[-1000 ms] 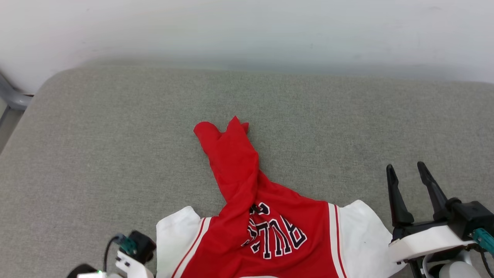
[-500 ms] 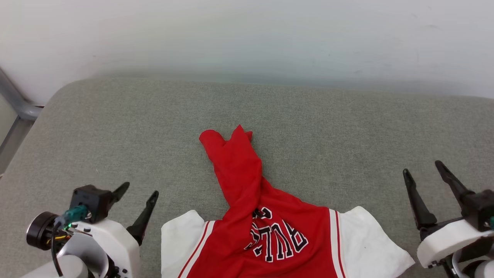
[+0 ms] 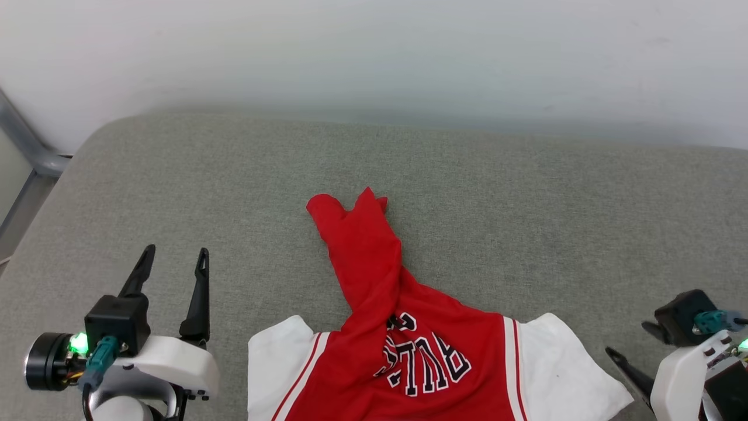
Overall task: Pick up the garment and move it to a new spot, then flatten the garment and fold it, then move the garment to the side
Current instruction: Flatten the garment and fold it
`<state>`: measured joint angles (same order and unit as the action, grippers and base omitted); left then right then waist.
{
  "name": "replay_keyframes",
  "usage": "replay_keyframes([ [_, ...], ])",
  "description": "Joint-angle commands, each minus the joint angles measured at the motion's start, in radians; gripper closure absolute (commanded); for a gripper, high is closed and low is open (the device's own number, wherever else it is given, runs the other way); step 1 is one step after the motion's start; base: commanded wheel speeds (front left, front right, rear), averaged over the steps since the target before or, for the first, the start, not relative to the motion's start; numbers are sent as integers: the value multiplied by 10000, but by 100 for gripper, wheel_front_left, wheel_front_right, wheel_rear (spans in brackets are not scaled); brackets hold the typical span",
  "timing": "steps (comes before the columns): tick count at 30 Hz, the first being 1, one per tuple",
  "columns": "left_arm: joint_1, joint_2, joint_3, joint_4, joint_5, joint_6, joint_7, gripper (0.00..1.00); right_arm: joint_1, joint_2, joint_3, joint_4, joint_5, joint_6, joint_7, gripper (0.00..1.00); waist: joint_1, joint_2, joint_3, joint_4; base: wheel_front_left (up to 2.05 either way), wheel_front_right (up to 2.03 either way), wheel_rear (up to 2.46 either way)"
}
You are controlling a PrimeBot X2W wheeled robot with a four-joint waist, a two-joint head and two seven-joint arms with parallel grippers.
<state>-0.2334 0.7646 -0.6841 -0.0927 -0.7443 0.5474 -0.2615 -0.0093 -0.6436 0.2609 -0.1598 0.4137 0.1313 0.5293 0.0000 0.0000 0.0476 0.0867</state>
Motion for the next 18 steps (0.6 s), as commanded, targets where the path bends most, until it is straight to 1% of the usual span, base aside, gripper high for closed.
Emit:
replay_keyframes([
  [1, 145, -111, 156, -41, 181, 39, -46, 0, 45, -103, 69, -25, 149, -11, 170, 0, 0, 0, 44, 32, 0, 0, 0],
  [4, 785, -679, 993, -193, 1076, -128, -46, 0, -131, -542, 378, 24, 499, -11, 996, 0, 0, 0, 160, 123, 0, 0, 0],
  [5, 990, -872, 1221, -196, 1340, -243, -45, 0, -185, -658, 506, 66, 604, -11, 1172, 0, 0, 0, 210, 167, 0, 0, 0],
  [10, 1620, -1913, 2225, -123, 2397, -832, -37, 0, -394, -983, 1012, 371, 837, -11, 1666, 0, 0, 0, 497, 431, 0, 0, 0],
  [12, 1795, -2317, 2532, -18, 2711, -1097, -37, 0, -428, -926, 1195, 617, 1002, -11, 1762, 0, 0, 0, 630, 525, 0, 0, 0],
  [14, 1893, -2669, 2813, 108, 3010, -1394, -38, 0, -544, -1069, 1379, 874, 872, -11, 1833, 0, 0, 0, 775, 622, 0, 0, 0],
  [18, 1966, -3334, 3340, 281, 3573, -1913, -38, 0, -669, -973, 1808, 1563, 950, -11, 1807, 0, 0, 0, 1065, 774, 0, 0, 0],
])
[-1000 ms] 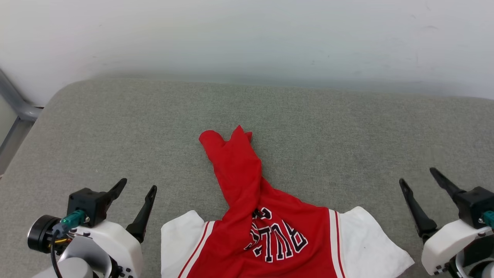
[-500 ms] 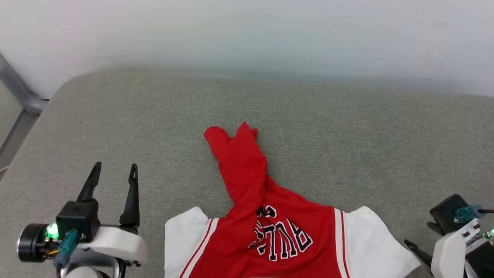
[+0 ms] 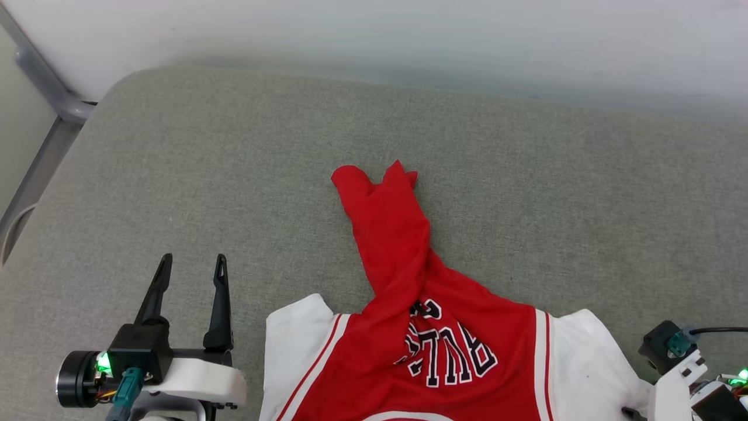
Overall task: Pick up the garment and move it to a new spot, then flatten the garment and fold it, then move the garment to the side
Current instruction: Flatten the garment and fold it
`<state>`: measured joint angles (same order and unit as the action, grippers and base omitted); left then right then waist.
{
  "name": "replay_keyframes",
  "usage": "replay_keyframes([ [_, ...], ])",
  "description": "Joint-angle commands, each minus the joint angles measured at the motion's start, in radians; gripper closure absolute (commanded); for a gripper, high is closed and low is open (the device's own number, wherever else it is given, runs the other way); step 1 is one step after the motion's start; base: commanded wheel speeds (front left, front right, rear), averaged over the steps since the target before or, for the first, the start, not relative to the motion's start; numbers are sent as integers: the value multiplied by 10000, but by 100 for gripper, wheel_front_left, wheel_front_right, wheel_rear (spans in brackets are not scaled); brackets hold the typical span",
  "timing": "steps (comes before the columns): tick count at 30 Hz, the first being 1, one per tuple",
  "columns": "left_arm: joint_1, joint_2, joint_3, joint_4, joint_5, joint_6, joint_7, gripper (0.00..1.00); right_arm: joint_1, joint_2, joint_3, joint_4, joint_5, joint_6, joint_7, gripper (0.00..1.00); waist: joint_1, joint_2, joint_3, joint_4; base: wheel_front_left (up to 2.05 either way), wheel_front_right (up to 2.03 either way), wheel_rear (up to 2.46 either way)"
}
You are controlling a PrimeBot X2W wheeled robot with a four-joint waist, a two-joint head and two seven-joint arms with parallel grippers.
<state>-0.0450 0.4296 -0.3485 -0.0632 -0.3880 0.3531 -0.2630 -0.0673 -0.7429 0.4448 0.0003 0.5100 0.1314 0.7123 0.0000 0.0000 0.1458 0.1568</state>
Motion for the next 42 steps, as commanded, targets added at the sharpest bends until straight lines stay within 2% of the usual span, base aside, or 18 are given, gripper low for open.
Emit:
replay_keyframes([
  [1, 83, -118, 125, 29, 130, -93, -23, 0, -160, 51, 51, 127, 28, -13, -49, 0, 0, 0, 150, 95, 0, 0, 0],
  [8, 194, -925, 883, 357, 891, -846, -23, 0, -194, 357, 1189, 1190, 271, -8, -307, 0, 0, 0, 325, 121, 0, 0, 0],
  [9, 214, -1007, 979, 393, 985, -929, -23, 0, -242, 371, 1308, 1258, 313, 5, -376, 41, 0, 0, 321, 97, 0, 0, 0],
  [10, 219, -1095, 1090, 414, 1081, -1004, -23, 0, -303, 393, 1356, 1303, 351, 4, -530, 93, 0, 0, 313, 70, 0, 0, 0],
  [11, 231, -1165, 1192, 434, 1169, -1091, -23, 0, -391, 415, 1380, 1361, 386, 4, -614, 100, 0, 0, 298, 36, 0, 0, 0],
  [15, 372, -1412, 1515, 527, 1487, -1353, -23, 0, -790, 331, 946, 1544, 597, -13, -1102, 100, 0, 0, 206, -110, 0, 0, 0],
  [21, 491, -1718, 1894, 607, 1861, -1679, -24, 0, -978, 41, -609, 2220, 880, -16, -1729, 100, 0, 0, 55, -311, 0, 0, 0],
  [29, 575, -2037, 2186, 713, 2225, -2112, -24, 0, -807, -30, -2496, 4323, 1183, -18, -2276, 100, 0, 0, 20, -427, 0, 0, 0],
  [35, 600, -2184, 2355, 843, 2451, -2365, -24, 0, -732, 250, -2967, 5645, 848, -16, -2931, 100, 0, 0, -68, -419, 0, 0, 0],
  [36, 613, -2199, 2392, 867, 2473, -2398, -24, 0, -852, 356, -3100, 5723, 802, -16, -3244, 30, 0, 0, -102, -436, 0, 0, 0],
  [37, 632, -2223, 2427, 890, 2481, -2444, -24, 0, -943, 450, -3158, 5763, 713, -16, -3473, 0, 0, 0, -145, -453, 0, 0, 0],
  [42, 741, -2319, 2524, 979, 2616, -2560, -24, 0, -1376, 717, -3435, 5059, 189, -16, -4824, 0, 0, 0, -346, -491, 0, 0, 0],
])
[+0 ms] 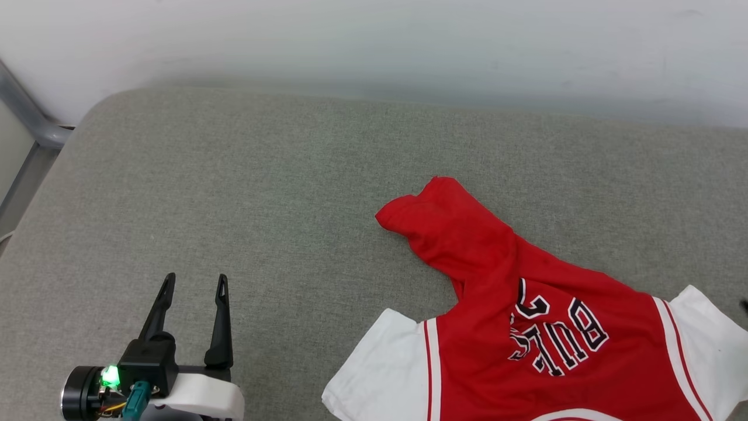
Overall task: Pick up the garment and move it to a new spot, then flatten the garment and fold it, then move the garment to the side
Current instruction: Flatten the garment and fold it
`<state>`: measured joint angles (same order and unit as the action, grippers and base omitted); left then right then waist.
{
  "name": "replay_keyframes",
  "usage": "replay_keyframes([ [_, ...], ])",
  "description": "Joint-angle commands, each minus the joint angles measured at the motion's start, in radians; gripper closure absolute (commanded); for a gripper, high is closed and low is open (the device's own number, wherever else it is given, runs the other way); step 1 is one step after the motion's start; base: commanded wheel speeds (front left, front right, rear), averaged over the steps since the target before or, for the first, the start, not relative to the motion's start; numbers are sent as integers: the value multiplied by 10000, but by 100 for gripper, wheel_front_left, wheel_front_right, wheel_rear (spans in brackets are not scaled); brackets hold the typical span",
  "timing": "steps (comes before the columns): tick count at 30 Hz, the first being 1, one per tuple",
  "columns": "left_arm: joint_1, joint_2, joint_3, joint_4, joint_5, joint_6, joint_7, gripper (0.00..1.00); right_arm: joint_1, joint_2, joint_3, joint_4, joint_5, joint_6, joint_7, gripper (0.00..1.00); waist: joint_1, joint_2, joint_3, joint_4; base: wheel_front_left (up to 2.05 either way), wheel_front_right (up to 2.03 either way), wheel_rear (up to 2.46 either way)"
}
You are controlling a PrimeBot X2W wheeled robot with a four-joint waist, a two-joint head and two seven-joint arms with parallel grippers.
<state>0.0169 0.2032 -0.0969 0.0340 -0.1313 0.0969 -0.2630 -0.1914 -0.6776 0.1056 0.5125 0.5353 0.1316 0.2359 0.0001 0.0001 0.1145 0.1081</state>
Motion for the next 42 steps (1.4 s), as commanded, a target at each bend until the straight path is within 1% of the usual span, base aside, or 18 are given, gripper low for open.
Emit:
replay_keyframes([
  [1, 151, -65, 30, 12, 60, -35, -24, 0, -198, 126, -120, -305, -120, -16, -250, 0, -1, -1, -70, -4, 0, 0, 0],
  [3, 187, -94, 73, 0, 121, -79, -24, 0, -385, 207, -269, -956, -416, -18, -607, 0, -1, -1, -130, 7, 0, 0, 0],
  [6, 212, -125, 130, -21, 165, -116, -24, 0, -608, 562, -226, -2253, -583, -15, -651, 0, -1, -1, -189, 34, 0, 0, 0],
  [9, 286, -171, 176, -28, 237, -157, -24, 0, -719, 936, 197, -3775, -553, -15, -107, 0, -1, -1, -217, 65, 0, 0, 0],
  [12, 296, -247, 202, -45, 266, -210, -24, 0, -805, 1155, 979, -5234, -565, -15, 715, 0, -1, -1, -172, 116, 0, 0, 0],
  [14, 244, -306, 196, -47, 309, -249, -24, 0, -917, 1106, 1692, -5946, -396, -15, 1360, 0, -1, -1, -102, 164, 0, 0, 0],
  [16, 165, -361, 198, -43, 322, -300, -24, 0, -1150, 880, 2505, -6510, -241, -16, 2071, 0, -1, -1, -12, 217, 0, 0, 0],
  [20, -15, -447, 238, -58, 373, -380, -24, 0, -1704, 329, 3908, -7086, 231, -16, 3308, 0, -1, -1, 188, 328, 0, 0, 0],
  [23, -93, -524, 262, -92, 413, -420, -24, 0, -2264, -100, 4937, -7137, 578, -16, 4089, 0, -1, -1, 371, 420, 0, 0, 0],
  [26, -223, -629, 287, -116, 462, -464, -24, 0, -2866, -239, 5773, -6893, 857, -16, 4492, 0, -1, -1, 591, 506, 0, 0, 0],
  [32, -512, -812, 300, -105, 511, -587, -24, 0, -4204, 114, 7322, -5634, 1045, -16, 4723, 0, -1, -1, 1105, 704, 0, 0, 0],
  [33, -512, -812, 300, -105, 511, -587, -24, 0, -4204, 114, 7322, -5634, 1045, -16, 4723, 0, -1, -1, 1105, 704, 0, 0, 0],
  [37, -719, -959, 288, -56, 573, -664, -24, 0, -5005, 309, 8418, -4492, 974, -17, 4682, 0, -1, -1, 1423, 856, 0, 0, 0],
  [42, -944, -1075, 306, 20, 627, -747, -24, 0, -5534, 573, 9881, -3012, 1114, -15, 4714, 0, -1, -1, 1720, 1025, 0, 0, 0],
])
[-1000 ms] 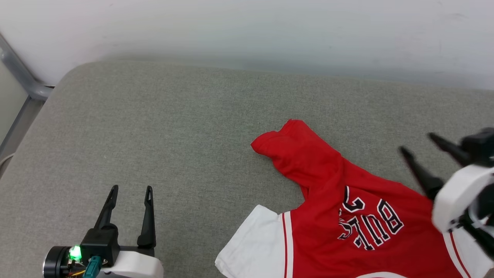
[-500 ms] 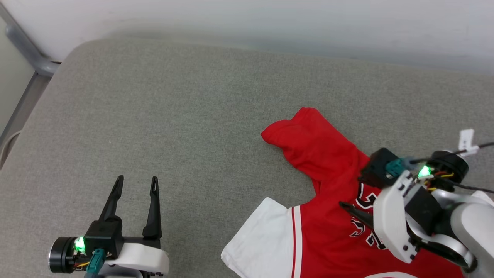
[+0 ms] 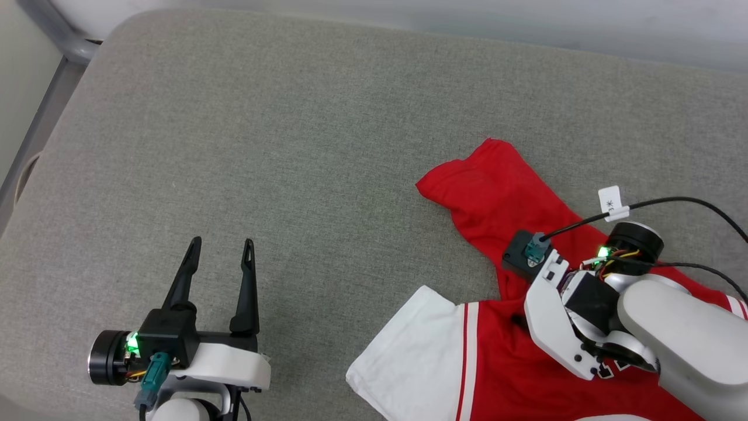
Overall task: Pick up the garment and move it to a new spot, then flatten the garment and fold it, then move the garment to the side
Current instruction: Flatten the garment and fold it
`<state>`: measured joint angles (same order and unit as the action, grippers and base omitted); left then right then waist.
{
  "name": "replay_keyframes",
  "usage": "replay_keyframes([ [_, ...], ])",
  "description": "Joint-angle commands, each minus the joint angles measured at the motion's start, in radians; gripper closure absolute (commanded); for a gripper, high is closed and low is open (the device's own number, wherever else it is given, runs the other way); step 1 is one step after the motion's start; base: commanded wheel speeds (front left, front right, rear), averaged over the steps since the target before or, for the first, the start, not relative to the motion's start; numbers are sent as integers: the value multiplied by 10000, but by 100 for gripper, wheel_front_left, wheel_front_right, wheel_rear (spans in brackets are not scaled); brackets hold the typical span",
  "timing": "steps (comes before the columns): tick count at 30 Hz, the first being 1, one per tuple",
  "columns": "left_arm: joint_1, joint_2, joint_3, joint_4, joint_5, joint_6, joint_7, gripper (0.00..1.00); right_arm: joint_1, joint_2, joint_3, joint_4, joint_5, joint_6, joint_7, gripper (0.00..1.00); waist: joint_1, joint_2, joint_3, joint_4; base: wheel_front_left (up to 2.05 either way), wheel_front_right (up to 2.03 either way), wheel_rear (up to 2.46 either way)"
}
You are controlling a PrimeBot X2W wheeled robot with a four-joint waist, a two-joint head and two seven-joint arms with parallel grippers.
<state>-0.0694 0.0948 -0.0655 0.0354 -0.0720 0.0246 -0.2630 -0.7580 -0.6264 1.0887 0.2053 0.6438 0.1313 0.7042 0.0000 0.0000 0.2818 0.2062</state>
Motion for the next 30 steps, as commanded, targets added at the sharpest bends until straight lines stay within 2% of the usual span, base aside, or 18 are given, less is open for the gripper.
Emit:
replay_keyframes([
  [1, -99, -7, 20, 23, 40, -31, -24, 0, 137, 120, 381, 361, 81, -11, 24, 0, 0, 0, 84, 62, 0, 0, 0],
  [6, -209, -99, 83, 63, 75, -84, -24, 0, 84, 352, 1681, 1261, 318, -10, -228, 0, 0, 0, 191, 129, 0, 0, 0],
  [7, -205, -112, 94, 73, 87, -107, -24, 0, 43, 410, 1787, 1315, 390, -10, -372, 62, 0, 0, 195, 133, 0, 0, 0],
  [8, -193, -125, 115, 85, 101, -112, -24, 0, -37, 470, 1852, 1349, 463, -10, -529, 100, 0, 0, 191, 129, 0, 0, 0],
  [12, -114, -160, 220, 123, 155, -136, -24, 0, -702, 536, 1777, 1349, 633, -10, -1386, 100, 0, 0, 107, 70, 0, 0, 0],
  [19, -54, -203, 258, 173, 253, -248, -24, 0, -1941, 600, 797, 1968, 1016, -14, -2456, 100, 0, 0, -40, -37, 0, 0, 0],
  [25, -108, -237, 243, 192, 298, -309, -24, 0, -2617, 792, 162, 3296, 928, -14, -2902, 100, 0, 0, -29, 37, 0, 0, 0],
  [30, -128, -261, 258, 209, 320, -360, -24, 0, -2965, 1089, -472, 4980, 792, -14, -3336, 100, 0, 0, 22, 159, 0, 0, 0],
])
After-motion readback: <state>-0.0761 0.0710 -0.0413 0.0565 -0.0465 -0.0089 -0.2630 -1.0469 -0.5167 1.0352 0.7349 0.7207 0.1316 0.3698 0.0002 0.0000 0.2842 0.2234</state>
